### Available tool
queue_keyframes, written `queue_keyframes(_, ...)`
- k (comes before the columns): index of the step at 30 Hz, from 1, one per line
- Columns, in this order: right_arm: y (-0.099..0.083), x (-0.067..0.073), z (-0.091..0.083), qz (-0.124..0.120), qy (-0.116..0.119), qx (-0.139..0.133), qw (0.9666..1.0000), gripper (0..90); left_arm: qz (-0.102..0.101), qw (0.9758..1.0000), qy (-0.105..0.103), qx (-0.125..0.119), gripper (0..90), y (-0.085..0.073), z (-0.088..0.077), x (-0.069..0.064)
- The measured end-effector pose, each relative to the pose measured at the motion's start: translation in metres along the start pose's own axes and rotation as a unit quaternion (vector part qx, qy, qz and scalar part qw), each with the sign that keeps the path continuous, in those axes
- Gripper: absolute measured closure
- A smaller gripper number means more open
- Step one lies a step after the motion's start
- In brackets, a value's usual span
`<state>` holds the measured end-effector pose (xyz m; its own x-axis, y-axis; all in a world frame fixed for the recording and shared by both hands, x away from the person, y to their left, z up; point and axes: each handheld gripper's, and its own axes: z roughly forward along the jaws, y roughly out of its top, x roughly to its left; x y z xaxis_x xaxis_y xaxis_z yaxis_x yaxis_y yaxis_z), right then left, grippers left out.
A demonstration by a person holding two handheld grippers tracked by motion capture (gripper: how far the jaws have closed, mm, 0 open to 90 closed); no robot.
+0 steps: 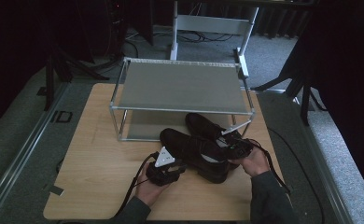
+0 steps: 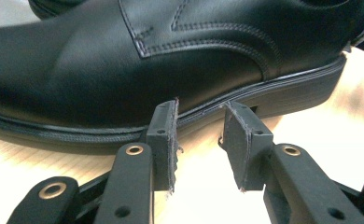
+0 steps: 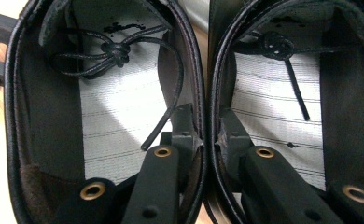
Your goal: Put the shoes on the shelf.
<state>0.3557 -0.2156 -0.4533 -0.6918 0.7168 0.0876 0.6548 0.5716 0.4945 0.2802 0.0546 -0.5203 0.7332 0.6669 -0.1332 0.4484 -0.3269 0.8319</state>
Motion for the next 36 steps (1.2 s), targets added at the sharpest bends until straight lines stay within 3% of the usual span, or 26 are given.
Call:
queue_keyframes(11,0.014,0.003,0.003,0.006,-0.013,-0.014,0.9998,80.2,-0.008,0.9996,0.026,0.006,64.8,0.001,0.001,0.011)
queue_keyframes(17,0.017,0.002,0.005,0.014,-0.012,-0.021,0.9996,80.2,-0.031,0.9982,0.051,0.005,64.8,0.002,-0.002,0.025)
queue_keyframes(23,0.021,-0.001,0.01,0.037,-0.019,-0.034,0.9985,80.2,-0.046,0.9966,0.068,0.006,64.8,0.002,-0.003,0.032)
queue_keyframes(28,0.026,0.0,0.014,0.051,-0.026,-0.043,0.9974,80.2,-0.047,0.9954,0.083,0.013,65.5,0.003,0.003,0.036)
queue_keyframes(36,0.036,0.009,0.015,0.051,-0.05,-0.051,0.9961,80.1,-0.035,0.993,0.11,0.027,68.1,0.015,0.02,0.046)
